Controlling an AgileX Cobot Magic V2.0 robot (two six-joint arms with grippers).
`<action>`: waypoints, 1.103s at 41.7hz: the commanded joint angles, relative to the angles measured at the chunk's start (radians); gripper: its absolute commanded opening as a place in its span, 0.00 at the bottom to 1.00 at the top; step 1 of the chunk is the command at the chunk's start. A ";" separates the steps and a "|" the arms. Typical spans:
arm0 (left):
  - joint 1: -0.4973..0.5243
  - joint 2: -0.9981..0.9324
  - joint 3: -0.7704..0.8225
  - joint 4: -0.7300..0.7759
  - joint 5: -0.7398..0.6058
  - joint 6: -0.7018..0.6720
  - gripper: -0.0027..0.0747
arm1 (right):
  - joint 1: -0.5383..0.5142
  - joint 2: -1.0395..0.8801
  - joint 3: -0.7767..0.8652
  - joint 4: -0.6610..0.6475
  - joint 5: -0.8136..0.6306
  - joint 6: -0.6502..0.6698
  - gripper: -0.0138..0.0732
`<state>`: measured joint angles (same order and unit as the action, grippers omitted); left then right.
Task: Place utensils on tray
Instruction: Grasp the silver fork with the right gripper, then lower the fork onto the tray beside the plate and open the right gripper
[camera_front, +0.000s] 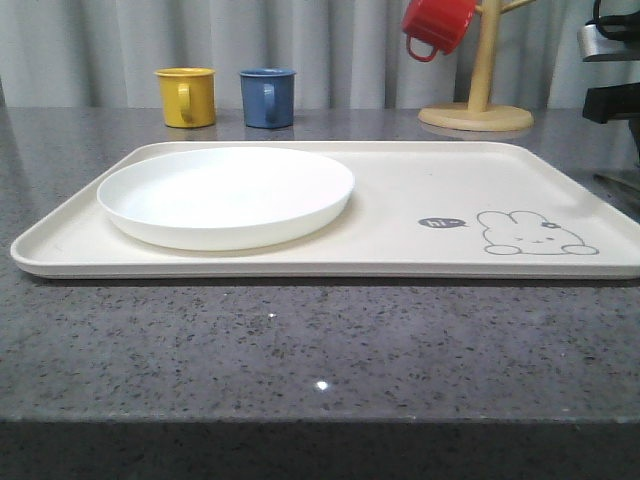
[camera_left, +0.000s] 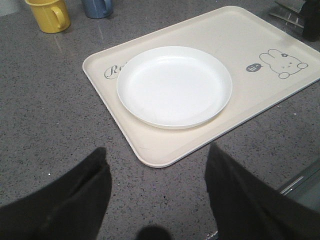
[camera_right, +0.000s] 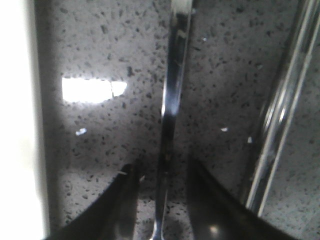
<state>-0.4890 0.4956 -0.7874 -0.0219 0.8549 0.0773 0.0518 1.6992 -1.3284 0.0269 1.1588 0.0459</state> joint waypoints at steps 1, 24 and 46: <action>-0.008 0.008 -0.026 -0.005 -0.073 -0.010 0.56 | 0.000 -0.038 -0.030 0.009 0.002 -0.012 0.30; -0.008 0.008 -0.026 -0.005 -0.073 -0.010 0.56 | 0.002 -0.106 -0.120 0.050 0.092 -0.012 0.14; -0.008 0.008 -0.026 -0.005 -0.073 -0.010 0.56 | 0.365 -0.062 -0.256 0.133 0.089 0.144 0.14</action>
<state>-0.4890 0.4956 -0.7874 -0.0219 0.8549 0.0773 0.3851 1.6458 -1.5512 0.1836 1.2329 0.1142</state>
